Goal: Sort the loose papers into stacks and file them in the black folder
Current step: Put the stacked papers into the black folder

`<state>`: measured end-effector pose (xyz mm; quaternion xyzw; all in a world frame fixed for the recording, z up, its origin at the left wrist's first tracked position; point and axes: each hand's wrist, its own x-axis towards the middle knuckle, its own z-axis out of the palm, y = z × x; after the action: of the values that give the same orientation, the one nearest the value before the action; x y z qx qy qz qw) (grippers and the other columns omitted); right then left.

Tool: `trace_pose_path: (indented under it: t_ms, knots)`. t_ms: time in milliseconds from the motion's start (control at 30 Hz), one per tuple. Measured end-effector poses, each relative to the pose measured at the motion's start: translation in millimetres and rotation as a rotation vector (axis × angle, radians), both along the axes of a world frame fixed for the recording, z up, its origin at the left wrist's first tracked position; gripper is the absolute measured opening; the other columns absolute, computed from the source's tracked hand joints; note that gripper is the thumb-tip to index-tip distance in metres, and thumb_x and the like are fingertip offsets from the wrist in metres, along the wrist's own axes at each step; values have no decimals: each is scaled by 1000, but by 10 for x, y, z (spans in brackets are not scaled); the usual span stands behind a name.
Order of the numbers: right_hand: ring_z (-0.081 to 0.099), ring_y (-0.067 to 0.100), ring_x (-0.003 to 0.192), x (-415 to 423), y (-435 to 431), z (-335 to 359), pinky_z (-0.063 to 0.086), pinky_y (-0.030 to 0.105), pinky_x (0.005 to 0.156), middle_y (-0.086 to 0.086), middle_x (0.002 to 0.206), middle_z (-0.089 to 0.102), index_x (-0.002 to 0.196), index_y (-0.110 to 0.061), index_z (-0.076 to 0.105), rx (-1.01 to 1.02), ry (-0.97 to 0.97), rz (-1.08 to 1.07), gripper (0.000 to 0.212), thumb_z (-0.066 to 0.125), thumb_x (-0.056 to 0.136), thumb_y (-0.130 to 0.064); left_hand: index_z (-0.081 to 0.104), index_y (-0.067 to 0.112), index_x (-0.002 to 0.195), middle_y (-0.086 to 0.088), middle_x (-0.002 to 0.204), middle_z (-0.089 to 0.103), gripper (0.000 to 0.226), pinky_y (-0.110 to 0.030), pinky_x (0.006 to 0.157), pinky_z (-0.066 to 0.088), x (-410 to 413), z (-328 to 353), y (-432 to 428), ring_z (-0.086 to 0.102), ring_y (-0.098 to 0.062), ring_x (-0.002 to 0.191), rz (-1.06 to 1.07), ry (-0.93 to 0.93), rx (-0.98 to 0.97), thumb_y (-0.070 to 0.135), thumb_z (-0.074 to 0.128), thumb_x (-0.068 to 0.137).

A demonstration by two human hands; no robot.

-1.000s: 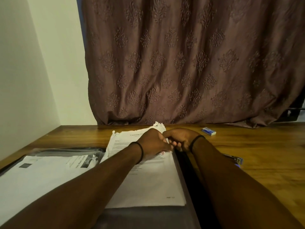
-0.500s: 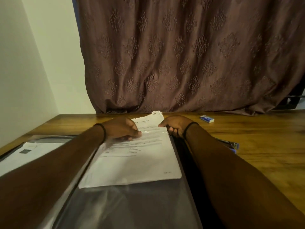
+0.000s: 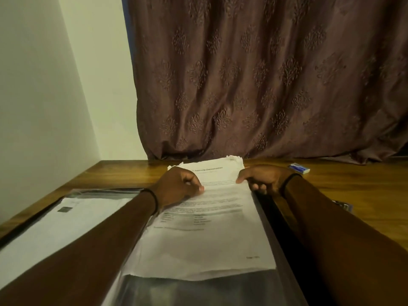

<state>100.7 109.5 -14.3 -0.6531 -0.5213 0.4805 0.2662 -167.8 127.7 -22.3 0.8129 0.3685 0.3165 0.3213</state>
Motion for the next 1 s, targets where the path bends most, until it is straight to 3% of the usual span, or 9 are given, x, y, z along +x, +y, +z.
trace_pose_path:
  t_ms: [67,167,233,367,500,667,767,900,1000]
  knots:
    - [29,7,47,-53,-21,-23,16,15,36,4,72,57,100,-15,71,95,7,-9,27,69,85,-38,75,4,77,-5,74,73,12,-23,65,51,27,-36,-5,61,-8,66,-8,-6,-17,15,79,80]
    - [31,6,40,-134,-28,-97,19,15,33,5,66,51,108,-7,69,267,0,-59,39,64,92,-42,77,8,78,-1,77,74,12,-20,65,52,100,-53,-62,63,-5,67,2,34,6,20,78,81]
    - [31,7,38,-160,-38,-127,20,15,33,6,61,48,110,-6,68,331,-27,-82,35,64,93,-36,76,7,78,1,75,73,12,-23,65,52,122,-57,-68,61,-3,64,43,5,23,18,78,80]
    - [31,3,36,-160,-134,-76,19,16,33,-1,57,55,108,-12,67,347,-7,-1,18,61,97,-25,76,9,74,3,71,72,10,-29,68,51,110,-79,-46,58,-4,62,43,3,47,17,80,79]
    - [31,3,37,-136,-178,-49,20,14,33,-4,63,61,112,-13,67,320,4,59,19,58,98,-24,76,15,72,3,74,73,9,-30,73,55,91,-38,-38,64,-8,69,22,48,63,19,78,80]
    - [44,12,46,-276,-69,-86,24,19,36,15,84,65,113,-2,67,335,53,-143,27,64,94,-21,75,17,70,3,74,73,12,-25,68,52,125,-22,-54,62,-7,68,-17,-13,46,16,77,82]
    - [55,12,49,-352,-82,-74,32,16,35,11,88,70,113,-2,67,346,144,-138,23,64,94,-14,74,10,72,3,67,70,12,-20,60,48,250,-28,-123,58,-3,60,-25,-7,37,16,75,83]
    - [42,12,54,-216,-146,-64,24,17,37,14,90,64,113,-3,68,317,130,-5,24,63,94,-17,73,10,70,6,62,67,15,-17,57,44,322,-33,-134,54,1,55,34,-70,35,15,74,83]
    - [44,11,59,-133,-160,-54,25,15,39,9,93,67,109,-6,68,218,200,66,18,62,94,-14,70,18,62,13,60,66,21,-13,56,42,326,-30,-111,55,4,55,44,-50,65,15,76,82]
